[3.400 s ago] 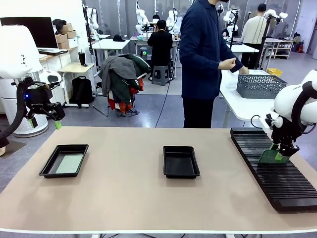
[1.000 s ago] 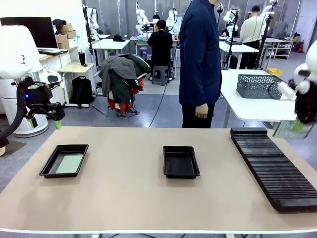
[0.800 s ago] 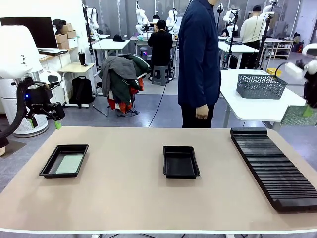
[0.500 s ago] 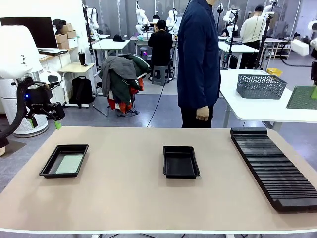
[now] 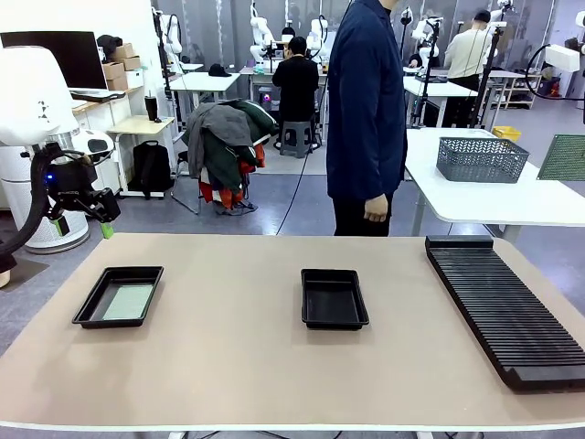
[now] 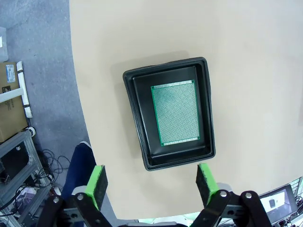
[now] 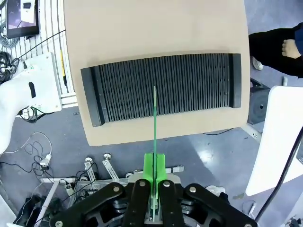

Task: Inspect and transfer BCBs to ESD trays.
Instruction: Pick up the Blank PCB from the PCB Rack and place it in the right ESD tray.

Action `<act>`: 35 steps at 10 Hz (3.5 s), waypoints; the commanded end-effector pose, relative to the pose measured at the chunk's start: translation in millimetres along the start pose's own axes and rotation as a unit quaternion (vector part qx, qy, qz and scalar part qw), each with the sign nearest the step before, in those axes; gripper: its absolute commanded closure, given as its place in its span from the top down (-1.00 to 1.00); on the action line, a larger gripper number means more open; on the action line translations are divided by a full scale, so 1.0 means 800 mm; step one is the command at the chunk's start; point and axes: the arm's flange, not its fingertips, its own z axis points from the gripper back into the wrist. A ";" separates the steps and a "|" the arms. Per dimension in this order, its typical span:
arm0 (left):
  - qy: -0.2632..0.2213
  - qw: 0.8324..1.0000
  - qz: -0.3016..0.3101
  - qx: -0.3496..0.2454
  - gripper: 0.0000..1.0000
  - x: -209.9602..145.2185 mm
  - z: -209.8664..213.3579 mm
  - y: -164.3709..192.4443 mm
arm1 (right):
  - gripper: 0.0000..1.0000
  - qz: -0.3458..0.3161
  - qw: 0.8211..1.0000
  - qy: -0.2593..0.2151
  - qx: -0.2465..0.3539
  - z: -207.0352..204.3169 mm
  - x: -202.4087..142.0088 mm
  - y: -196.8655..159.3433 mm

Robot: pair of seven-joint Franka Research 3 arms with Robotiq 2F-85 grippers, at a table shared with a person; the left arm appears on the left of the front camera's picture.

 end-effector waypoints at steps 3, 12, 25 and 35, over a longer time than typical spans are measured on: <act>-0.005 1.000 -0.003 -0.004 1.00 -0.001 -0.003 0.001 | -1.00 0.001 1.000 0.000 0.001 -0.003 0.000 0.004; -0.005 1.000 -0.003 -0.004 1.00 -0.001 -0.003 0.001 | -0.96 -0.251 0.963 -0.068 0.072 -0.038 0.041 -0.013; -0.005 1.000 -0.003 -0.004 1.00 -0.001 -0.003 0.001 | -0.96 -0.543 0.718 -0.309 0.307 -0.290 0.216 0.046; -0.005 1.000 -0.003 -0.004 1.00 -0.001 -0.003 0.001 | -0.96 -0.593 0.637 -0.349 0.348 -0.486 0.316 0.034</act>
